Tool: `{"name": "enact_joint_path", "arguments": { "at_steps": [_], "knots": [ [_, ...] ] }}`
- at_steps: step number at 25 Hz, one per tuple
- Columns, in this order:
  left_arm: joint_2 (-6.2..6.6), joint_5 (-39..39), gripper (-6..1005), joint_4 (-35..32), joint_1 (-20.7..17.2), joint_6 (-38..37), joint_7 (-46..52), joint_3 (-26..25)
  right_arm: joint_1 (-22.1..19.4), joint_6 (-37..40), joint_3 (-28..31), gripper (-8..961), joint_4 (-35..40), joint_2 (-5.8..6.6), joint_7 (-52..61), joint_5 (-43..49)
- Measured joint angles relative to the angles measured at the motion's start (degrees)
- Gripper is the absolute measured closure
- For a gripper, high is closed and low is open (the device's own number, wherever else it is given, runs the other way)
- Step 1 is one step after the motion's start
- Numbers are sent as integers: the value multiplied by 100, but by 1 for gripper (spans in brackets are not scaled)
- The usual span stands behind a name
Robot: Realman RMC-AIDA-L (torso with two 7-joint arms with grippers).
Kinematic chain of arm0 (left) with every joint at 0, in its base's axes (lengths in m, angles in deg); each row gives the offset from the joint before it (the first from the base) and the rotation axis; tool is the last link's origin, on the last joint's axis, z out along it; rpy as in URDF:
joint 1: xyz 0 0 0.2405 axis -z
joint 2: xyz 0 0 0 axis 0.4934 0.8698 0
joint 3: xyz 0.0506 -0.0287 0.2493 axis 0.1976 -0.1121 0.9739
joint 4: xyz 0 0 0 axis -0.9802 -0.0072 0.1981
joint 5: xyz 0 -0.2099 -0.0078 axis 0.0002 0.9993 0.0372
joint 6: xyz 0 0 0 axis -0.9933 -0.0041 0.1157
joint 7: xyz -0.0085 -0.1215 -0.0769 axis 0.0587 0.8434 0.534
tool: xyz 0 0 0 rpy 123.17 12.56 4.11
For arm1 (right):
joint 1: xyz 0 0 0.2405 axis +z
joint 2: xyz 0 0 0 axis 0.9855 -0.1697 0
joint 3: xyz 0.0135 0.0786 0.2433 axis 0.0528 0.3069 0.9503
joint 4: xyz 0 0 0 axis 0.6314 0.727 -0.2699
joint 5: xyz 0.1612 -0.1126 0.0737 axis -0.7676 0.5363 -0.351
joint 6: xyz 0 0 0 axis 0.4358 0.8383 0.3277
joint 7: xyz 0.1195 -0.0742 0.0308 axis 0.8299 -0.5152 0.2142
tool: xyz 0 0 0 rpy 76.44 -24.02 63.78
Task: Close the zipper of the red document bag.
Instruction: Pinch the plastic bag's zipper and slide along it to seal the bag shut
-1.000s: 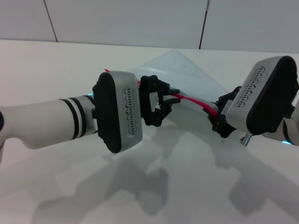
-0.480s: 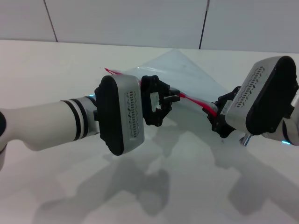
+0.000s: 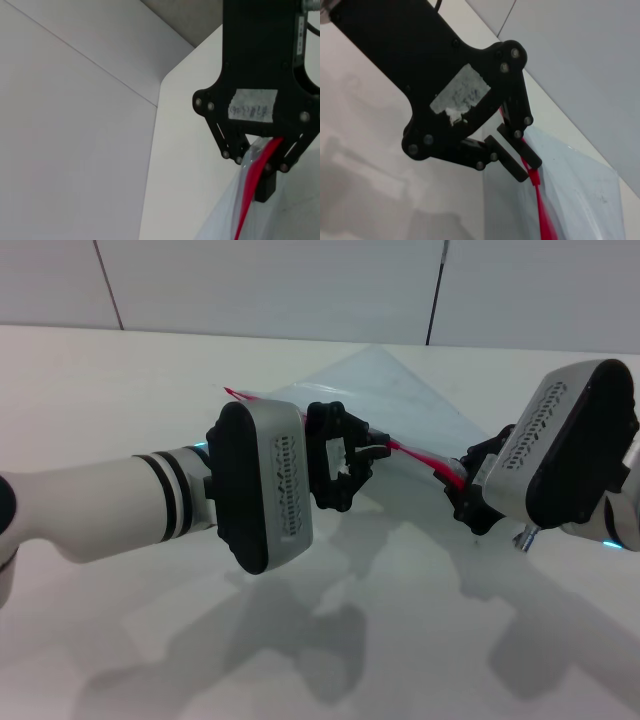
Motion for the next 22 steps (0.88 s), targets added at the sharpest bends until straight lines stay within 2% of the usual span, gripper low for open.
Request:
{"name": "enact_joint_path", "arguments": {
  "at_steps": [18, 22],
  "knots": [
    [0, -5, 884, 31, 33, 3, -9, 67, 23, -2, 0, 904, -28, 0, 0, 0],
    [-1, -3, 913, 33, 22, -6, -56, 70, 26, -8, 0, 904, -36, 0, 0, 0]
  ]
}}
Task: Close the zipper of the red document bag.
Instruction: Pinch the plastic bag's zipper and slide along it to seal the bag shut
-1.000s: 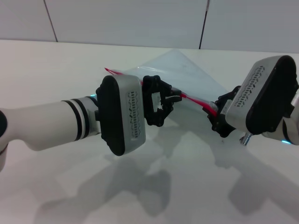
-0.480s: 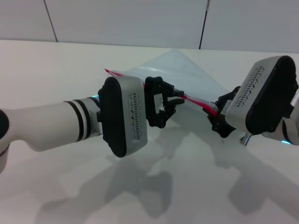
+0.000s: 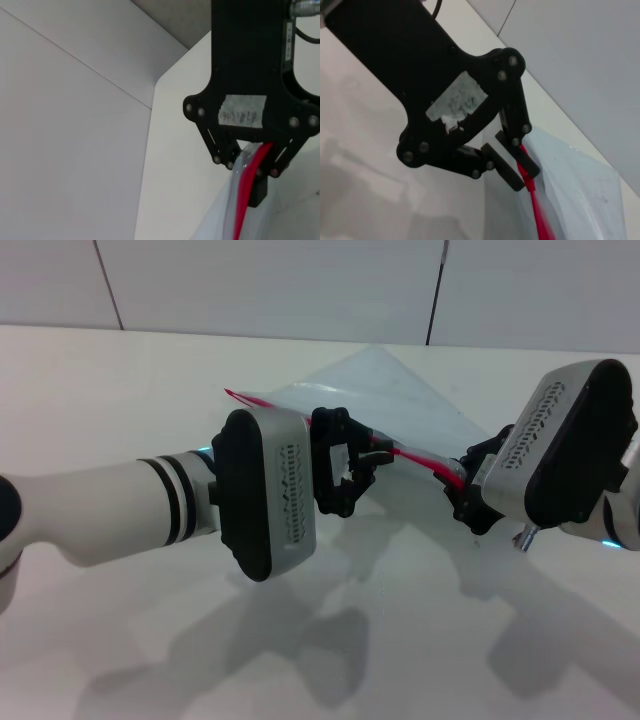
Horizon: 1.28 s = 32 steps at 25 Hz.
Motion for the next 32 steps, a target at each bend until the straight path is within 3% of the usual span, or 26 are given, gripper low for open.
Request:
{"name": "enact_joint_path", "arguments": {
  "at_steps": [32],
  "knots": [
    [-35, 162, 992, 8, -33, -40, -142, -55, 0, -13, 9, 903, -9, 0, 0, 0]
  ]
}}
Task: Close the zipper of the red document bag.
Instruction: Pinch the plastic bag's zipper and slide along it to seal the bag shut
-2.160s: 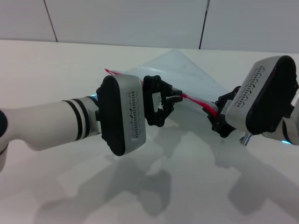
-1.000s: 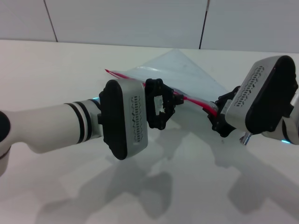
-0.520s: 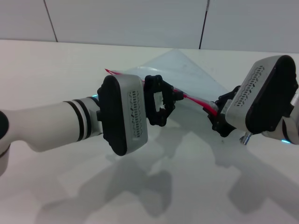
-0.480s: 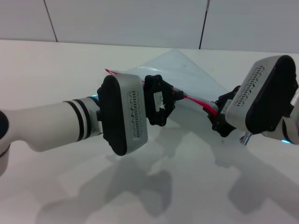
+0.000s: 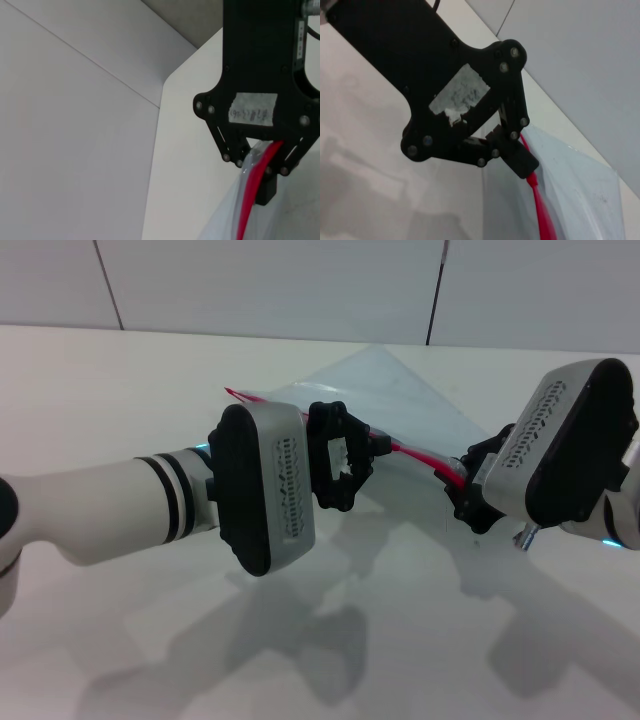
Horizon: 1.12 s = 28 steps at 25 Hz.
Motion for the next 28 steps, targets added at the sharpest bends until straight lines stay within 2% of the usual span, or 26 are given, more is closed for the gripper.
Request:
{"name": "enact_joint_path", "arguments": {
  "at_steps": [19, 28],
  "knots": [
    [9, 441, 993, -8, -167, -8, -397, -152, -27, 2, 162, 903, -8, 0, 0, 0],
    [3, 435, 993, 86, -100, -10, -400, -151, -16, 12, 162, 904, -7, 0, 0, 1]
  ]
}}
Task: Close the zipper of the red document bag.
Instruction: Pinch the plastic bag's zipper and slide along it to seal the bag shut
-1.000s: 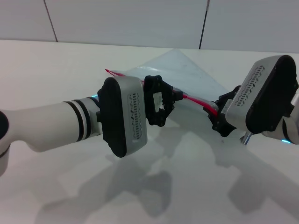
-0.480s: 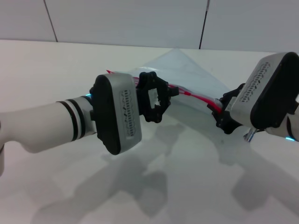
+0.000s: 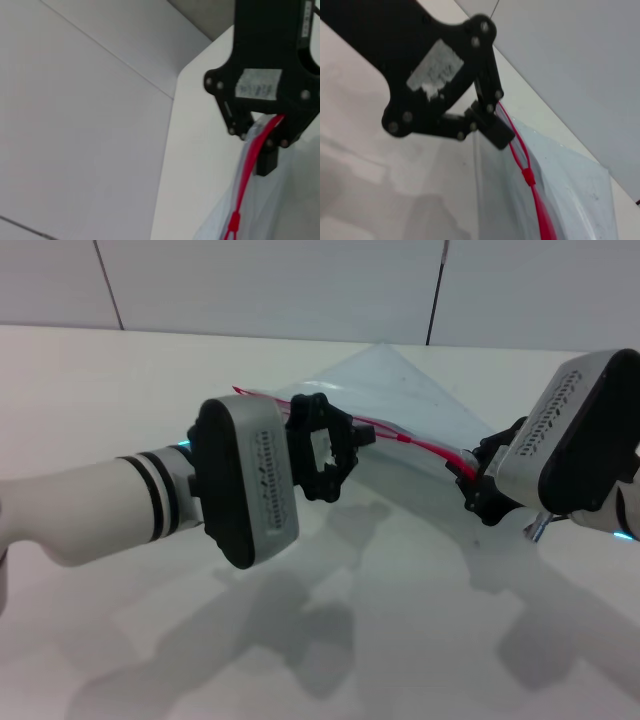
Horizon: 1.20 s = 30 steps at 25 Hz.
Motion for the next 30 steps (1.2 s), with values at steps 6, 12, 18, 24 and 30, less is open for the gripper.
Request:
{"name": "enact_joint_path", "arguments": {
  "at_steps": [6, 12, 18, 24, 30],
  "knots": [
    [-20, 3, 921, 62, 70, 1, 0, 52, 10, 0, 3, 903, 5, 0, 0, 0],
    [-21, 5, 812, -2, 59, 2, 0, 56, 14, 0, 11, 903, -1, 0, 0, 0],
    [-21, -2, 792, -103, 30, 2, 0, 57, 15, 0, 13, 904, -2, 0, 0, 0],
    [-21, -39, 795, -34, 110, 0, -1, 97, 15, 1, -21, 903, 89, 0, 0, 0],
    [-21, -46, 801, 62, 196, -8, -18, 126, 15, 13, -60, 904, 161, 1, 0, 0]
  ]
}}
